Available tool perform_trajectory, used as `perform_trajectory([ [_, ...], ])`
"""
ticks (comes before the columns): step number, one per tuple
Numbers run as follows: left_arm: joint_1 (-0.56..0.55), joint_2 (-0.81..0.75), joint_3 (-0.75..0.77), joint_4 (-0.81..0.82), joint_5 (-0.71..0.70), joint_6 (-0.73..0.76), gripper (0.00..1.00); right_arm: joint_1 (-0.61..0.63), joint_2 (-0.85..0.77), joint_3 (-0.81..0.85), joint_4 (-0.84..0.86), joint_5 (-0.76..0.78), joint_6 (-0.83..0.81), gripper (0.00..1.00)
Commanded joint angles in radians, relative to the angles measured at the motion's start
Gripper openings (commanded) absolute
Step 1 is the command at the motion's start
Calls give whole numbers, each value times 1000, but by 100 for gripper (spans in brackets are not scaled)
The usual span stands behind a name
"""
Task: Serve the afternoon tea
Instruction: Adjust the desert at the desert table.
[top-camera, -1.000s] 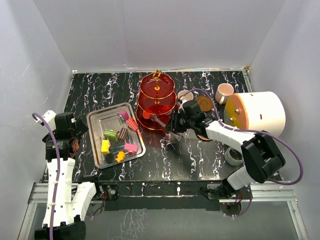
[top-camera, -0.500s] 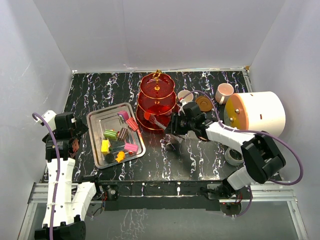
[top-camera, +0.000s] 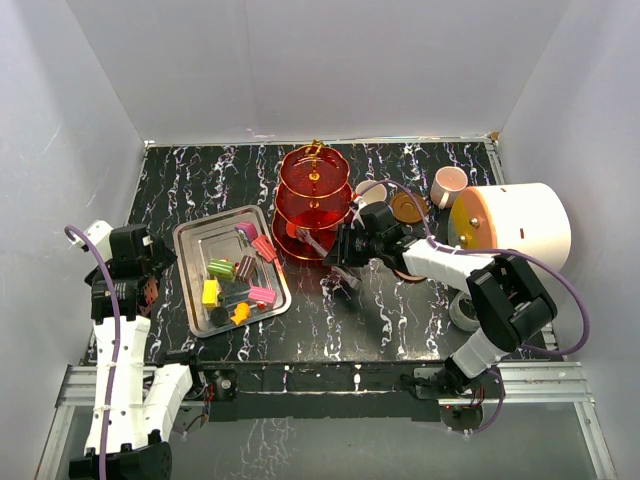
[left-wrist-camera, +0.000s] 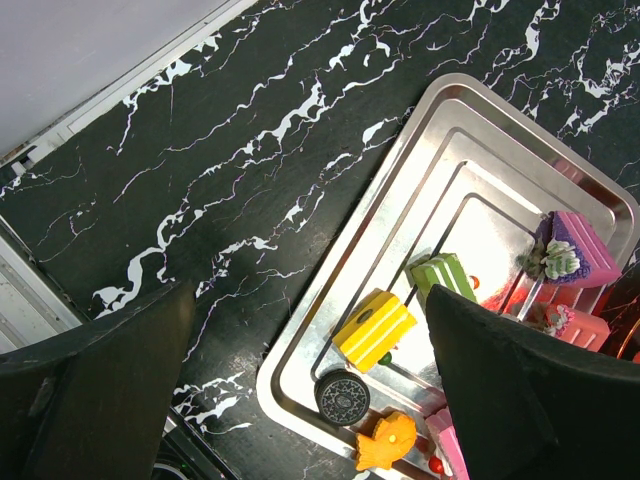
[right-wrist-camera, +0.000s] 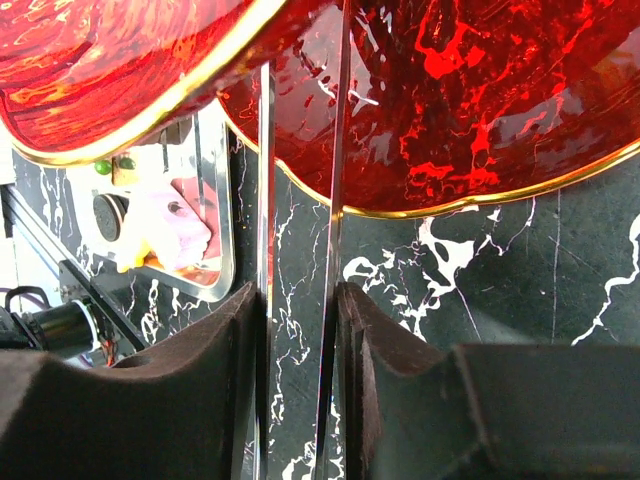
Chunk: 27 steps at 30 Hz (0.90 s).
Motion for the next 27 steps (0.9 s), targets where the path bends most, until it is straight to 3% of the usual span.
perform_trajectory([
  [1,-6,-1,-4,3,-5,0,99,-1,-30,35,70,-14,-12,27],
  [14,-6,-12,-6,4,-5,1,99,2,-223,41,-300,88,-168,24],
  [23,-6,-21,-9,8,-2,1,99,5,-290,146,-584,345,-285,24],
  [27,-7,-23,-10,8,-3,1,99,8,-291,168,-597,398,-310,25],
])
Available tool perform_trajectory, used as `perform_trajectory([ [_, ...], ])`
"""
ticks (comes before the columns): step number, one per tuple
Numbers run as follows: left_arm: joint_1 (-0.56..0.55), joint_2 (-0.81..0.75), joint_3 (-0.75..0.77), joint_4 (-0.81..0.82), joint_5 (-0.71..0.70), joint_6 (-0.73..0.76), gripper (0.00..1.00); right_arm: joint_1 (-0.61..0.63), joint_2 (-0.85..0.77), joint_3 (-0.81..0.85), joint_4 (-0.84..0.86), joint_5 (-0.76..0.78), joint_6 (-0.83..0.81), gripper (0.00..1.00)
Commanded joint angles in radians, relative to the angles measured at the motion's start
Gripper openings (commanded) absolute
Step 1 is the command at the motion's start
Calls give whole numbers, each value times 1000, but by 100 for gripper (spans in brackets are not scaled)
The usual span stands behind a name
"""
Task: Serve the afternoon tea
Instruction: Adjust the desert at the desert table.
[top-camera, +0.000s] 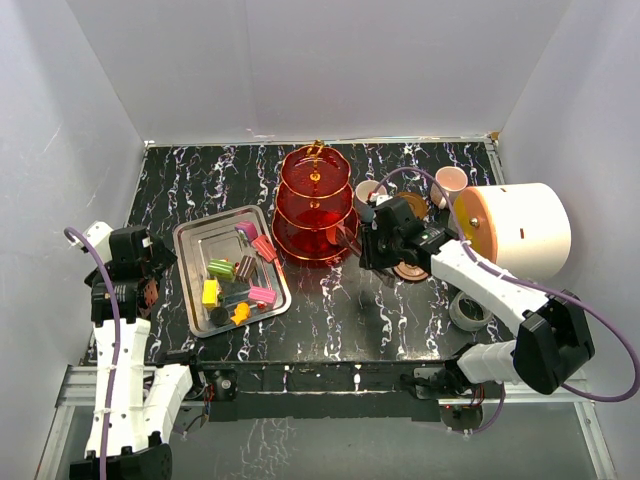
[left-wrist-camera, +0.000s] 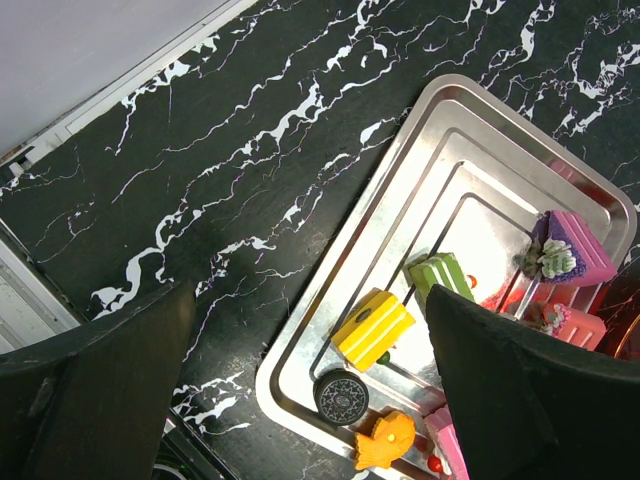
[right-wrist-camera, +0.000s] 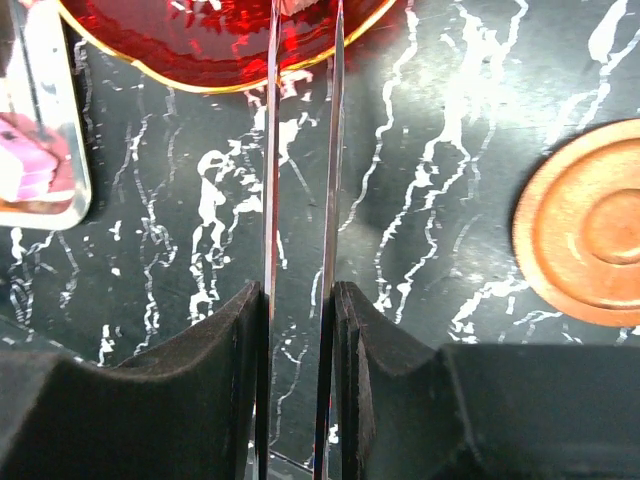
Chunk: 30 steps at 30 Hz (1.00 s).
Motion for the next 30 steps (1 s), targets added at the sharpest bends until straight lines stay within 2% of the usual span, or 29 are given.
perform_trajectory([
  [1,-6,-12,-6,7,-6,1,99,4,-24,72,-50,116,-63,25],
  [6,-6,-12,-8,8,-6,0,99,44,3,113,-64,190,-92,26],
  [10,-6,-7,-7,10,-3,0,99,112,46,147,-111,287,-112,27],
  [20,-5,-4,-12,17,3,7,99,264,84,175,-155,412,-130,32],
  [30,-5,-5,-13,19,3,8,99,425,178,231,-242,643,-143,33],
])
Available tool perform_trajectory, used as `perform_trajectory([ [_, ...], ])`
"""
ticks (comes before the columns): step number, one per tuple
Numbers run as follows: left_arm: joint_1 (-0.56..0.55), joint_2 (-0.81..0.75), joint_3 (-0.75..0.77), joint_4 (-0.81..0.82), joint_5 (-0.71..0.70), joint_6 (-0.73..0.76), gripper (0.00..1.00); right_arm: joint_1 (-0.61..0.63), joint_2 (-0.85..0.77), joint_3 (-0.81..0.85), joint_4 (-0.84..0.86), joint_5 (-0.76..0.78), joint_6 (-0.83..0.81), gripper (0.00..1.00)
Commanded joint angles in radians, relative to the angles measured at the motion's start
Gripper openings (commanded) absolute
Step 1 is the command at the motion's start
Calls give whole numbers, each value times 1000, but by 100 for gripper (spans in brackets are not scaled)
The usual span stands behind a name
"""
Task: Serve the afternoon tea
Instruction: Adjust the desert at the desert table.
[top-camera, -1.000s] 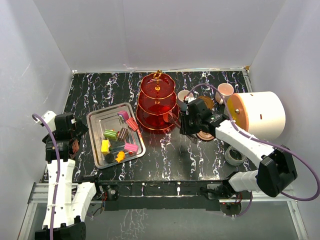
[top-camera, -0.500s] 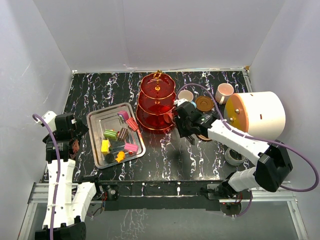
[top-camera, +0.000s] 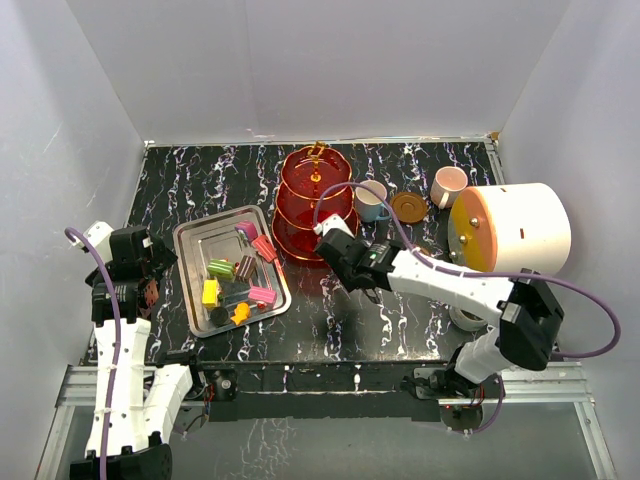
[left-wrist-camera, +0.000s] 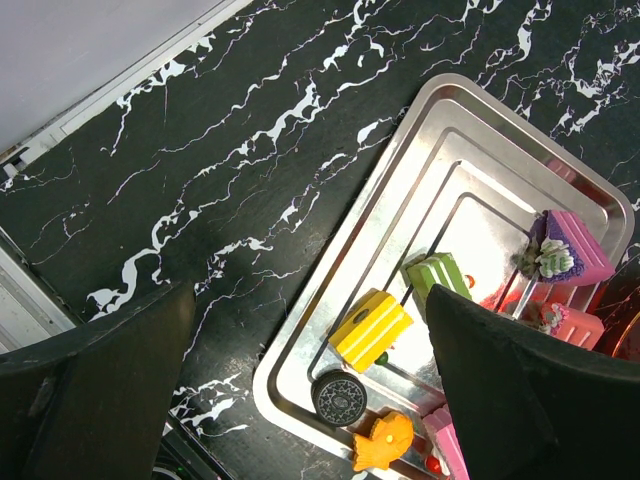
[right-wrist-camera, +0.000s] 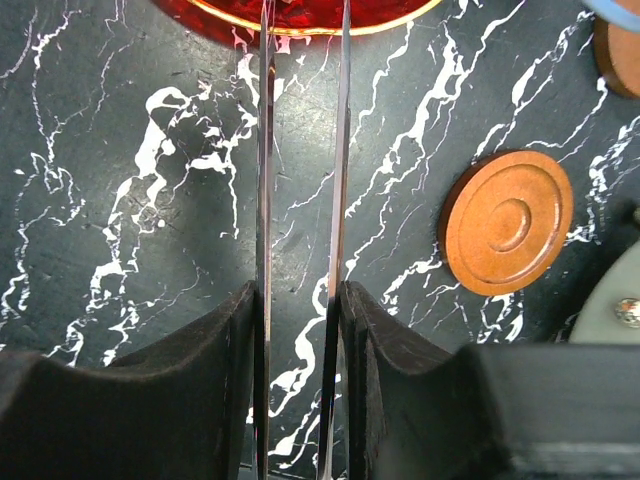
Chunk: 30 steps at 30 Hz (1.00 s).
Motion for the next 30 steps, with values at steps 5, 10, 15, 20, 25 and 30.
perform_trajectory([
  [5,-5,-6,-7,9,-2,6,99,95,88,102,-82,199,-30,34],
  [10,-5,-7,-8,9,-2,7,99,138,113,158,-114,173,-37,37],
  [15,-4,-9,-10,11,0,7,99,146,97,201,-110,61,-56,41],
  [20,-5,-7,-12,17,6,11,99,146,69,192,-77,-2,-53,39],
  [25,-5,-6,-13,17,6,13,99,105,17,194,-58,42,43,36],
  [30,-5,-5,-11,17,8,12,99,6,-114,117,27,-122,117,32],
])
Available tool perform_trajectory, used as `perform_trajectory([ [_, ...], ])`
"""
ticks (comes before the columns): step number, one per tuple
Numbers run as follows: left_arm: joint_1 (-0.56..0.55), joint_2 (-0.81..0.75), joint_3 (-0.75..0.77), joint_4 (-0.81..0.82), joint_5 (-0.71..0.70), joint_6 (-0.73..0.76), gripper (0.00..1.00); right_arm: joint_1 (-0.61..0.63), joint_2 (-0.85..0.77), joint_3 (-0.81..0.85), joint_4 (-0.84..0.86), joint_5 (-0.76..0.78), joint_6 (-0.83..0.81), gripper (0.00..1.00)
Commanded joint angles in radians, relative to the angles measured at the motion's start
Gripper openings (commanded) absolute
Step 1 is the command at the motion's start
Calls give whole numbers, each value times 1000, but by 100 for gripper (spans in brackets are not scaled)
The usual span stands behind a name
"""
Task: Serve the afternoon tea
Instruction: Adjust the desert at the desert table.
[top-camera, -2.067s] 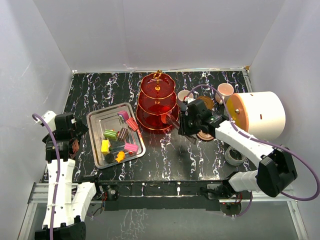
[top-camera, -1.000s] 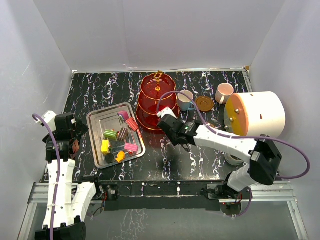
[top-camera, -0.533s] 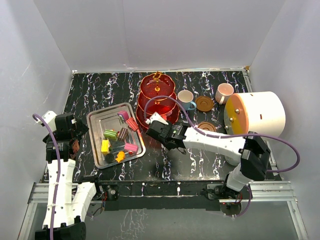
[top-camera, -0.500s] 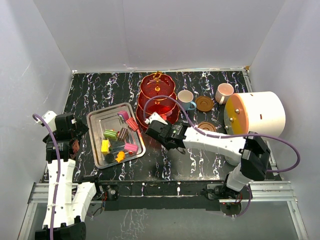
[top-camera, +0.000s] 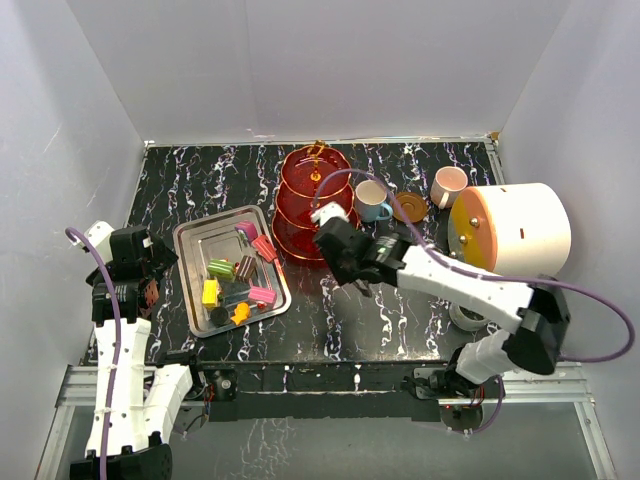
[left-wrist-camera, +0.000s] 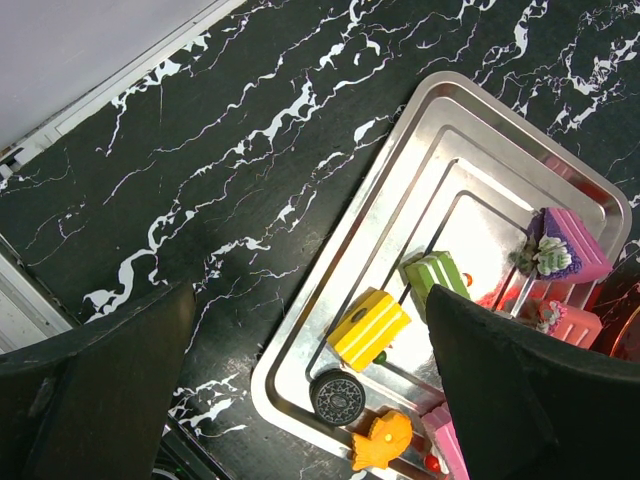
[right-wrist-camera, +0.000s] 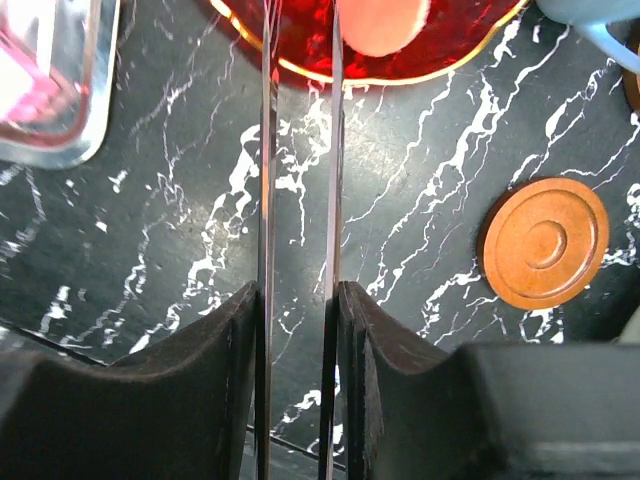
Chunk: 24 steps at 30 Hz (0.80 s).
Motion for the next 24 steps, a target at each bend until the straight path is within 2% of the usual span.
perform_trajectory([
  [1,-5,-4,-7,12,0,9,99,-88,-162,-53,138,-124,93,31],
  [4,-5,-1,-8,12,1,10,99,-140,-219,-103,155,-183,116,30],
  [9,-5,1,-8,15,4,12,99,-223,-242,-146,133,-198,129,29],
  [24,-5,2,-8,12,0,9,99,-295,-105,-122,201,-135,85,26],
])
